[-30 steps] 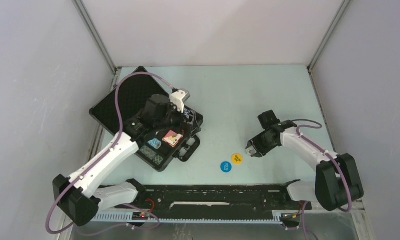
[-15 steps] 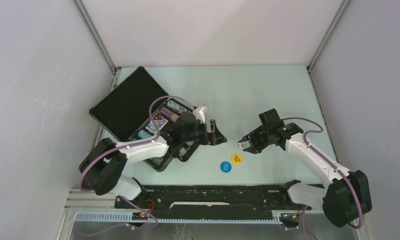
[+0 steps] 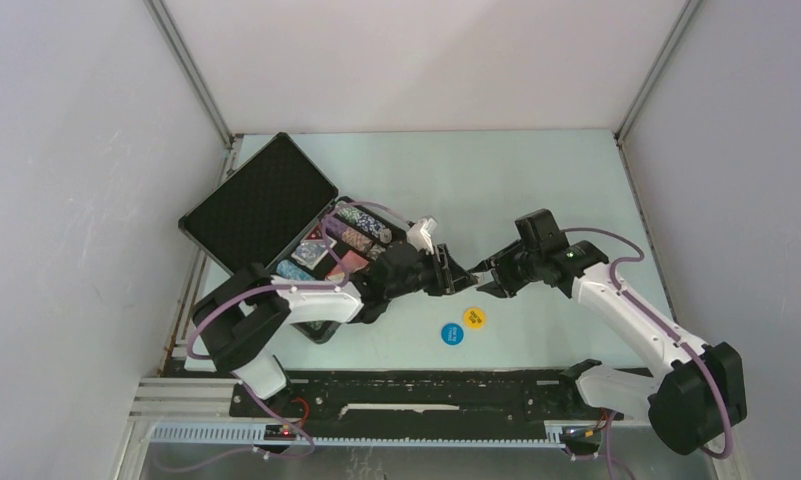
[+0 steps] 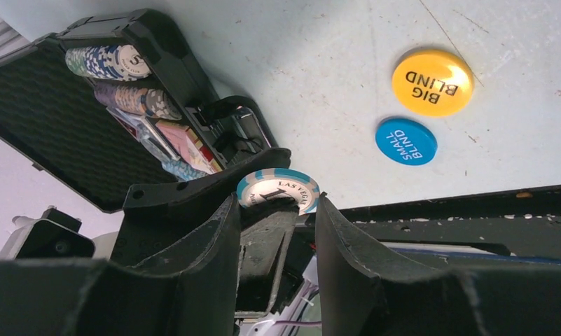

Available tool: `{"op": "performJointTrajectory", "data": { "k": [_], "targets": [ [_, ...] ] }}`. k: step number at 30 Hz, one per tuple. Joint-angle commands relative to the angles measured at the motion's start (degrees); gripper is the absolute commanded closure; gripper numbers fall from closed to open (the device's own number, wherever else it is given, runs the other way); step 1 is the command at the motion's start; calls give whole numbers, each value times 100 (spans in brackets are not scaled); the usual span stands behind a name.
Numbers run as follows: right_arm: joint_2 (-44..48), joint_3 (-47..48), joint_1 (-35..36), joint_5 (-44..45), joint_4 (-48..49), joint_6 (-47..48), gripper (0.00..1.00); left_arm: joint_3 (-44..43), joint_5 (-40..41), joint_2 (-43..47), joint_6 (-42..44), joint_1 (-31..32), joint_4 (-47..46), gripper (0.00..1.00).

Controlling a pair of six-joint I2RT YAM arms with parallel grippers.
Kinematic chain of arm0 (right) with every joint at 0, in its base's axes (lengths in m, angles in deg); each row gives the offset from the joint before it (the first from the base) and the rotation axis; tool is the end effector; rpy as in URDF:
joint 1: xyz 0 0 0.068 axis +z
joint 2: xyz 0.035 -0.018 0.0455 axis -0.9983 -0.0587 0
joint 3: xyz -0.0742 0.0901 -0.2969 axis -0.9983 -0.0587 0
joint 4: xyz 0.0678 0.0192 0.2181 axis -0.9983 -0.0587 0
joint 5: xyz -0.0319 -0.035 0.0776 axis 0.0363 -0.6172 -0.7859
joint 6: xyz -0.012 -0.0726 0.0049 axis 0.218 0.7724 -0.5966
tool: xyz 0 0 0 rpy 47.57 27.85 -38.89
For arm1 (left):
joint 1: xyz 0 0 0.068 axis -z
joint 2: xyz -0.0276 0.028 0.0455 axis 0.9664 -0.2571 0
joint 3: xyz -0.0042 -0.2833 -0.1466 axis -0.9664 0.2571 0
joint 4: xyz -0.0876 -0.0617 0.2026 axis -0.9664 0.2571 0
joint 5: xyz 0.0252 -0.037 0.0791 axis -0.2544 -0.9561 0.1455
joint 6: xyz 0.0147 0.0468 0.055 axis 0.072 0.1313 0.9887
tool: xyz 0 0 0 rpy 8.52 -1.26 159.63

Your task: Pack up texas hold em set

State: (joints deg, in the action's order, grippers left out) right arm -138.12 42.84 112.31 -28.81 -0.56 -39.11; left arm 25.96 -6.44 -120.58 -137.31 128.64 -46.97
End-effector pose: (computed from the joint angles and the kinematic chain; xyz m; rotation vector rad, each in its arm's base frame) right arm 0.1580 0.0920 0.2795 1.2615 2.5752 0.8719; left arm 0.1961 -0.2806 0.2594 0.1340 2.1345 -1.3366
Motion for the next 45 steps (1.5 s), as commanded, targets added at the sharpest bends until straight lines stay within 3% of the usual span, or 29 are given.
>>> {"op": "performJointTrajectory", "data": {
  "k": [1,9,12,14,15,16,18,19,20,30,32,34,39,45],
  "targets": [
    [144,239,103,61,9,-200,90,-203,215,-9,-196,107,-691,57],
    [149,238,164,126,-11,-208,90,-123,211,54,-161,236,-928,83],
    [177,242,244,235,-49,-215,85,-176,223,26,-209,241,-928,99],
    [240,238,273,308,-57,-227,82,-209,209,46,-211,246,-909,100],
    [289,238,273,324,-35,-178,75,-206,214,90,-168,245,-850,100],
    [350,244,270,335,14,-57,61,-206,225,176,-60,245,-702,100],
    [502,246,201,387,56,261,21,-198,221,411,330,230,-298,100],
    [593,247,175,442,38,458,8,-187,206,563,575,221,-64,100],
    [675,242,128,464,4,701,1,-179,159,722,810,200,182,100],
    [2070,-72,-963,-626,562,3452,1,-885,-1361,2186,3116,-692,4237,100],
    [2431,-79,-1097,-699,502,3850,0,-1122,-1356,2449,3522,-777,5203,100],
    [2707,-130,-1108,-498,390,4160,0,-1388,-1091,2638,3902,-819,6095,100],
    [2853,-182,-1188,-474,-21,4766,0,-2144,700,2679,4636,-1084,8175,100],
    [2717,-474,-1223,-417,22,5084,1,-2550,2442,2160,4892,-1415,9436,100]
  ]
}}
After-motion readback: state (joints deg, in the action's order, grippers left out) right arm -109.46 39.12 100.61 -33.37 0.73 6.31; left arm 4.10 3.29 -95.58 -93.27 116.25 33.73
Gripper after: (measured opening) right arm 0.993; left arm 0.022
